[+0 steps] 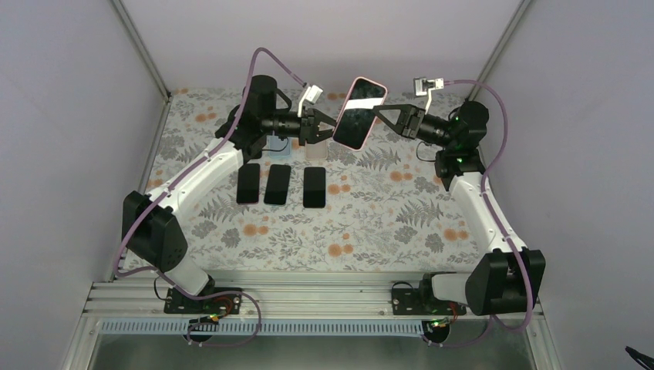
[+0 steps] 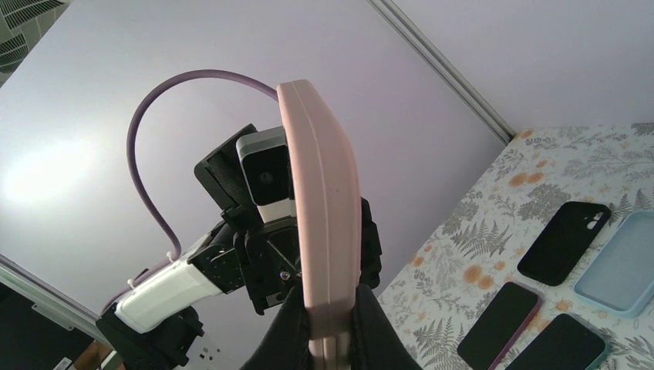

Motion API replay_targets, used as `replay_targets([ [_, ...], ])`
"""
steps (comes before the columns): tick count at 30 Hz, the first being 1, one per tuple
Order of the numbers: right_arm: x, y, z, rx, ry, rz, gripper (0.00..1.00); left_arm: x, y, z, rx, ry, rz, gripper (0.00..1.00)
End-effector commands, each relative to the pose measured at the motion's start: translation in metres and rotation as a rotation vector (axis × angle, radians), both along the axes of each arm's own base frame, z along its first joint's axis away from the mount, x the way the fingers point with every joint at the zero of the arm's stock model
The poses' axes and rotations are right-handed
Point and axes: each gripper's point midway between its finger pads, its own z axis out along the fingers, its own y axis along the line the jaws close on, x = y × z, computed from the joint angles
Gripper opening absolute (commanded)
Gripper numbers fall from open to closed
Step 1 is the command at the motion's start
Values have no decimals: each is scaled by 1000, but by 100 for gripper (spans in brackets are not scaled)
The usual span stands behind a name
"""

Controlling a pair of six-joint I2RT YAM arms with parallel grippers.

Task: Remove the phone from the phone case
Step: Remove the phone case from the phone.

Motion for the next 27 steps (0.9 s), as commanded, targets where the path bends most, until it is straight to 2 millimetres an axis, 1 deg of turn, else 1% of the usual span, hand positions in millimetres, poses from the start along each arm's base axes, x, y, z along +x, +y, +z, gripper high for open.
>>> replay_targets([
  [1, -14, 9, 9, -6, -66, 51, 4, -10, -6, 17, -20, -70, -26, 3],
  [2, -16, 10, 9, -8, -74, 64, 4, -10, -6, 18, -22, -72, -27, 4],
  [4, -21, 12, 9, -10, -87, 90, 4, -10, -6, 19, -26, -68, -35, 10],
  [6, -27, 15, 10, -14, -104, 121, 4, -13, -6, 22, -41, -56, -55, 15],
  [9, -35, 19, 8, -23, -117, 162, 4, -16, -6, 25, -60, -46, -82, 20],
  [17, -49, 31, -11, -47, -87, 253, 4, -16, -4, 38, -81, -70, -101, 27],
  [21, -54, 37, -24, -66, -69, 293, 4, -20, -4, 39, -86, -75, -127, 30],
  [27, -63, 46, -41, -91, -27, 363, 4, -22, -5, 44, -83, -105, -145, 31],
])
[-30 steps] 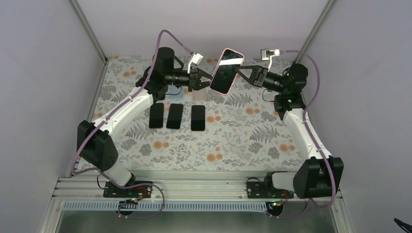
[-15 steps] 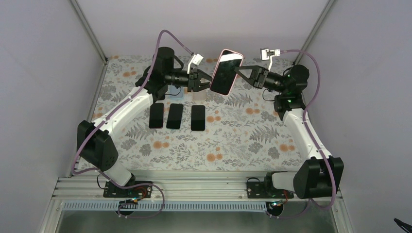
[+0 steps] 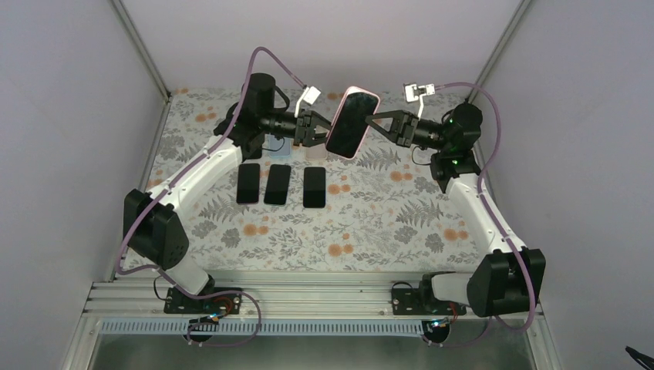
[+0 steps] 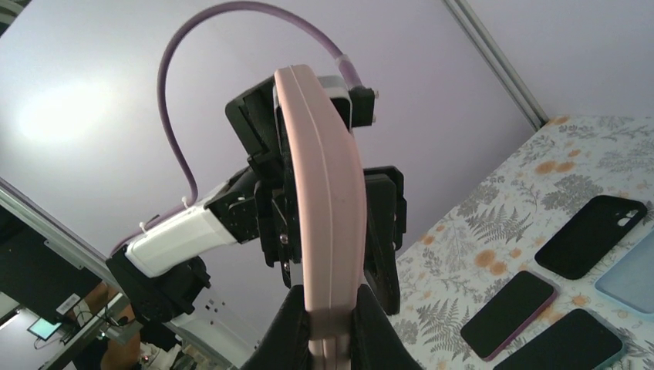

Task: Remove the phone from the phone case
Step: Remove the phone case from the phone.

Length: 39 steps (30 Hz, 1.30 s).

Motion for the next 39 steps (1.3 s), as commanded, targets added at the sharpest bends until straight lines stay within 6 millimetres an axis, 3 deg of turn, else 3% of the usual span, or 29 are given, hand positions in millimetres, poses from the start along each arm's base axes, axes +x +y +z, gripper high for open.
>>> replay_targets([
  [1, -43, 29, -35, -70, 64, 254, 4, -10, -10, 46, -86, -181, -45, 31],
  [9, -54, 40, -47, -89, 86, 315, 4, -23, -18, 36, -68, -185, -92, 35],
  [16, -51, 44, -50, -92, 101, 329, 4, -50, -31, 18, -50, -133, -176, 37],
  [21, -47, 44, -43, -93, 88, 321, 4, -51, -33, 15, -48, -106, -173, 23],
  [27, -25, 35, -34, -99, 70, 244, 4, -30, -24, 15, -66, -16, -101, 4],
  [32, 0, 19, -30, -104, 79, 118, 36, -5, -13, 14, -72, 51, 15, 2],
  [39, 38, 4, -9, -200, -49, -140, 59, 34, 4, 6, -87, 238, 180, 3],
])
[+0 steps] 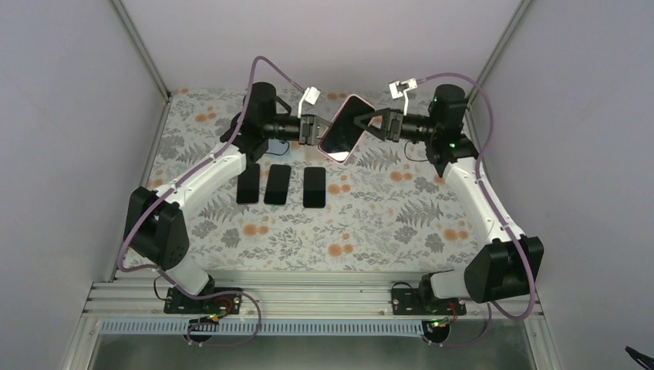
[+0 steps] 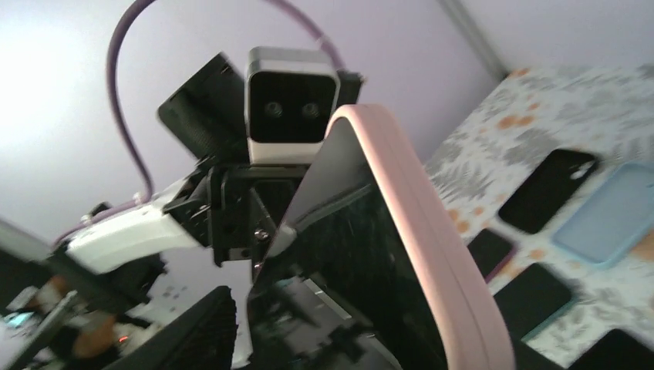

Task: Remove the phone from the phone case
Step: Remove the phone case from the phone.

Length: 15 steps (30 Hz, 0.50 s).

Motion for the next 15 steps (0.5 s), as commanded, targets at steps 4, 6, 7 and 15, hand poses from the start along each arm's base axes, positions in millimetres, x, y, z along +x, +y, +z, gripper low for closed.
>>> replay_targets([
  [4, 45, -22, 11, -144, -145, -282, 77, 34, 13, 17, -42, 95, 153, 2],
  [6, 53, -27, 7, -175, -153, -332, 83, 39, 16, 15, -40, 127, 174, 2],
  [7, 57, -30, 7, -191, -163, -358, 85, 43, 18, 14, -37, 143, 197, 2],
  [15, 60, -30, 30, -307, -369, -466, 97, 84, 29, -11, 98, 305, 444, 2],
])
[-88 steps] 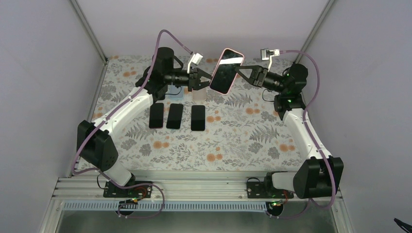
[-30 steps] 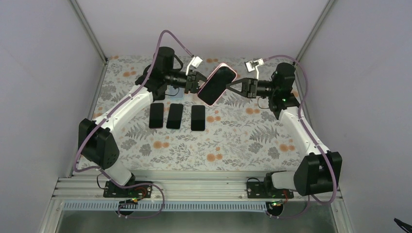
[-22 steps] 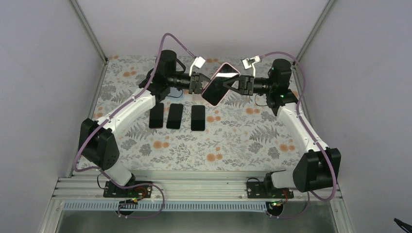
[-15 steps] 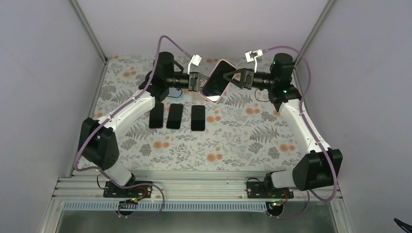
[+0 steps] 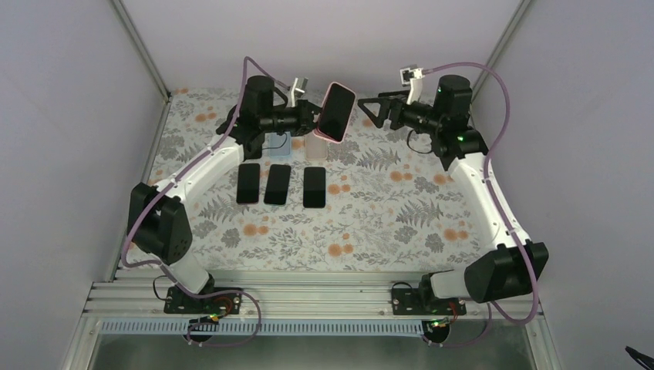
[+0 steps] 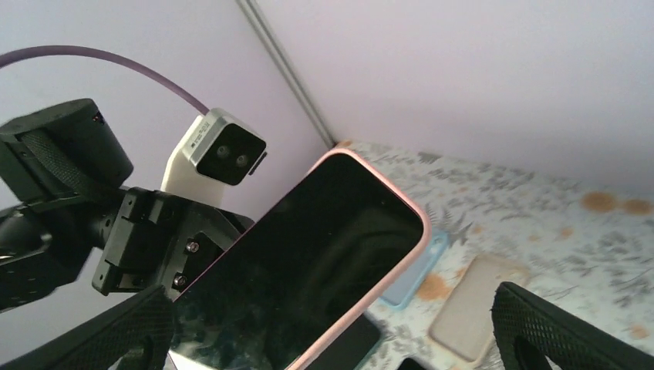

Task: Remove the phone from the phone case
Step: Remove the phone case from the phone.

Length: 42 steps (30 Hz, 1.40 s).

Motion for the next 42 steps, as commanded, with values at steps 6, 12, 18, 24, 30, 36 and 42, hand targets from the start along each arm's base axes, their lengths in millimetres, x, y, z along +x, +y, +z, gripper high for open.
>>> replay_targets([
  [6, 0, 12, 12, -313, -301, -125, 91, 35, 14, -9, 78, 152, 224, 2],
  [12, -6, 43, -12, -476, -379, -104, 82, 37, 13, -18, 85, 190, 240, 2],
  [18, -20, 77, -23, -527, -428, -49, 79, 39, 12, -21, 89, 196, 245, 2],
  [24, -23, 95, -47, -611, -430, -24, 76, 39, 12, -21, 89, 195, 245, 2],
  [30, -17, 98, -55, -662, -446, -57, 74, 39, 12, -22, 91, 196, 244, 2],
  [36, -11, 99, -70, -722, -449, -79, 72, 39, 12, -23, 90, 200, 244, 3],
  [42, 5, 86, -79, -843, -496, -192, 70, 39, 11, -25, 88, 208, 240, 2],
])
